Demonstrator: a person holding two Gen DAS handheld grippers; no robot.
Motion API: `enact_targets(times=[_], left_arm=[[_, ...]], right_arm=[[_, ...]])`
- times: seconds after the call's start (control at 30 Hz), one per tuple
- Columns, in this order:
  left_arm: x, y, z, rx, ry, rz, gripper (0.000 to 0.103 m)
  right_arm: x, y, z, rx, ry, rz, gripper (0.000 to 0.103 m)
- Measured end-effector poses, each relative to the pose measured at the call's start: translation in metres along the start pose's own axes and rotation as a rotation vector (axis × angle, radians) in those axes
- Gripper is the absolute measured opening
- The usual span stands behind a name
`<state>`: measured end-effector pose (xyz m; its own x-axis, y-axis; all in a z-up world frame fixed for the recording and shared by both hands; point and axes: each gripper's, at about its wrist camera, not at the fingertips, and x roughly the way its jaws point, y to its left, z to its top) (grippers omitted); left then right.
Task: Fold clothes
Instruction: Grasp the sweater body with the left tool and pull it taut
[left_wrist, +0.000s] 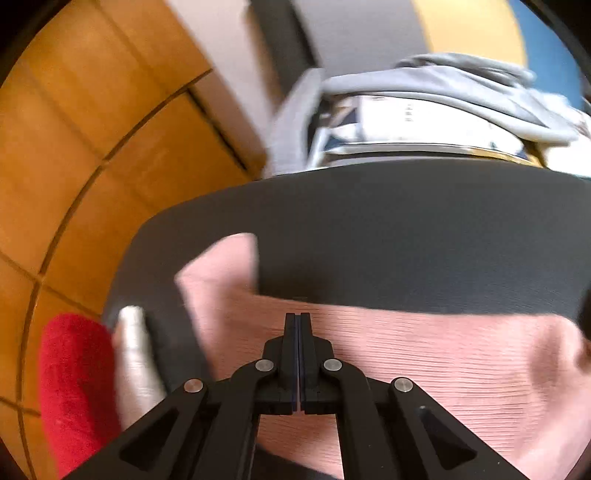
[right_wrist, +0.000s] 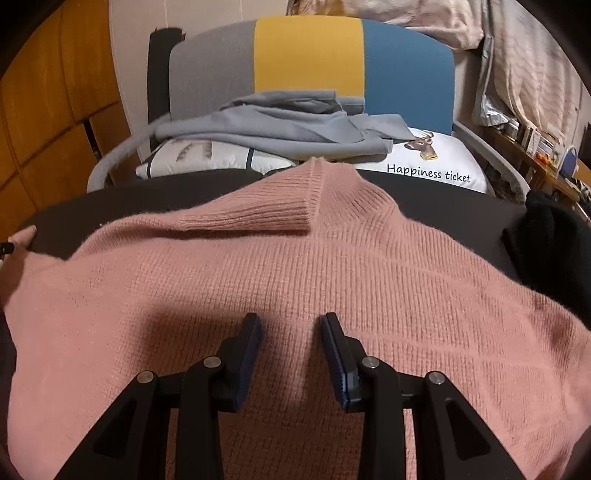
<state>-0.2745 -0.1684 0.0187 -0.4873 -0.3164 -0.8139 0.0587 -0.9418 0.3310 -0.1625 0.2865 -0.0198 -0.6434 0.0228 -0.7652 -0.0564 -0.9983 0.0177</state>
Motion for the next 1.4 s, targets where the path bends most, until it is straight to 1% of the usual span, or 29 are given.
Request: enact_targets(times=[0.03, 0.1, 0.13, 0.17, 0.2, 0.23, 0.27, 0.33, 0.4, 0.43, 0.47, 0.5, 0.53, 0.57, 0.6, 0.63, 0.7, 0.8, 0.9, 0.97, 1.03, 1.1, 1.13, 1.2, 1.27, 1.3, 1.33, 1.37, 1.4], left_arm=[[0.002, 0.002, 0.000, -0.009, 0.026, -0.071, 0.001], [0.006, 0.003, -0.002, -0.031, 0.087, -0.233, 0.005], [0.007, -0.002, -0.004, -0.041, 0.124, -0.305, 0.019], [0.005, -0.009, -0.006, -0.042, 0.142, -0.346, 0.052], [0.003, -0.017, -0.008, -0.040, 0.153, -0.376, 0.072], [-0.005, -0.028, -0.012, -0.037, 0.140, -0.396, 0.096], [-0.012, -0.036, -0.015, -0.030, 0.115, -0.411, 0.097], [-0.021, -0.055, -0.022, 0.020, 0.081, -0.433, 0.097], [-0.019, -0.073, -0.027, 0.066, 0.081, -0.395, 0.097], [-0.015, -0.081, -0.029, 0.082, 0.090, -0.368, 0.094], [-0.010, -0.088, -0.031, 0.098, 0.100, -0.342, 0.080], [-0.011, -0.089, -0.035, 0.065, 0.076, -0.352, 0.077], [-0.014, -0.089, -0.036, 0.035, 0.062, -0.364, 0.062], [-0.016, -0.089, -0.037, 0.027, 0.055, -0.367, 0.046], [-0.020, -0.090, -0.038, 0.030, 0.045, -0.365, 0.032], [-0.024, -0.091, -0.040, 0.040, 0.041, -0.360, 0.010], [-0.030, -0.093, -0.043, 0.052, 0.038, -0.354, 0.010], [-0.030, -0.077, -0.042, -0.001, 0.036, -0.379, 0.010], [-0.021, -0.064, -0.034, -0.078, 0.053, -0.422, 0.010], [-0.018, -0.060, -0.033, -0.093, 0.056, -0.426, 0.010], [-0.015, -0.064, -0.041, -0.080, 0.052, -0.409, 0.011], [-0.017, -0.067, -0.047, -0.077, 0.022, -0.391, 0.012], [-0.018, -0.070, -0.050, -0.070, 0.005, -0.371, 0.015], [-0.022, -0.077, -0.054, -0.044, -0.018, -0.330, 0.018], [-0.029, -0.080, -0.056, -0.025, -0.018, -0.306, 0.019], [-0.035, -0.078, -0.057, -0.042, -0.022, -0.306, 0.019], [-0.041, -0.075, -0.057, -0.064, -0.036, -0.303, 0.020], [-0.047, -0.072, -0.058, -0.086, -0.054, -0.299, 0.023], [-0.054, -0.069, -0.057, -0.106, -0.075, -0.291, 0.026]], right_arm=[[0.000, 0.002, 0.000, -0.005, -0.002, -0.009, 0.035], [0.000, 0.005, 0.000, -0.017, -0.002, -0.026, 0.036], [0.000, 0.006, 0.000, -0.023, 0.000, -0.034, 0.036], [0.000, 0.007, 0.000, -0.030, 0.001, -0.043, 0.036], [0.000, 0.009, 0.001, -0.036, 0.003, -0.051, 0.036], [0.000, 0.010, 0.001, -0.042, 0.005, -0.060, 0.036], [-0.002, 0.012, 0.003, -0.042, 0.010, -0.070, 0.036], [-0.010, 0.018, 0.007, -0.058, 0.005, -0.036, 0.036], [-0.013, 0.029, 0.016, -0.095, 0.003, 0.046, 0.036], [-0.011, 0.031, 0.020, -0.098, 0.013, 0.066, 0.036], [-0.007, 0.033, 0.024, -0.094, 0.028, 0.093, 0.035], [-0.002, 0.036, 0.030, -0.086, 0.040, 0.128, 0.026], [0.004, 0.037, 0.036, -0.086, 0.056, 0.128, 0.022], [0.009, 0.039, 0.042, -0.086, 0.072, 0.128, 0.021], [0.015, 0.040, 0.047, -0.086, 0.088, 0.128, 0.018], [0.022, 0.039, 0.054, -0.070, 0.103, 0.122, 0.018], [0.036, 0.035, 0.067, -0.038, 0.132, 0.110, 0.018], [0.052, 0.029, 0.081, 0.005, 0.160, 0.092, 0.018], [0.060, 0.029, 0.095, 0.007, 0.143, 0.076, 0.018], [0.067, 0.034, 0.102, -0.011, 0.142, 0.066, 0.018], [0.077, 0.040, 0.110, -0.021, 0.143, 0.059, 0.018], [0.086, 0.046, 0.117, -0.030, 0.129, 0.044, 0.020], [0.090, 0.047, 0.120, -0.035, 0.118, 0.034, 0.022], [0.098, 0.046, 0.129, -0.036, 0.111, 0.039, 0.024], [0.092, 0.036, 0.139, 0.000, 0.091, 0.075, 0.024], [0.077, 0.022, 0.140, 0.030, 0.041, 0.095, 0.025], [0.062, 0.008, 0.141, 0.060, -0.010, 0.115, 0.028], [0.046, -0.007, 0.142, 0.091, -0.060, 0.134, 0.031], [0.031, -0.021, 0.143, 0.122, -0.111, 0.154, 0.031]])
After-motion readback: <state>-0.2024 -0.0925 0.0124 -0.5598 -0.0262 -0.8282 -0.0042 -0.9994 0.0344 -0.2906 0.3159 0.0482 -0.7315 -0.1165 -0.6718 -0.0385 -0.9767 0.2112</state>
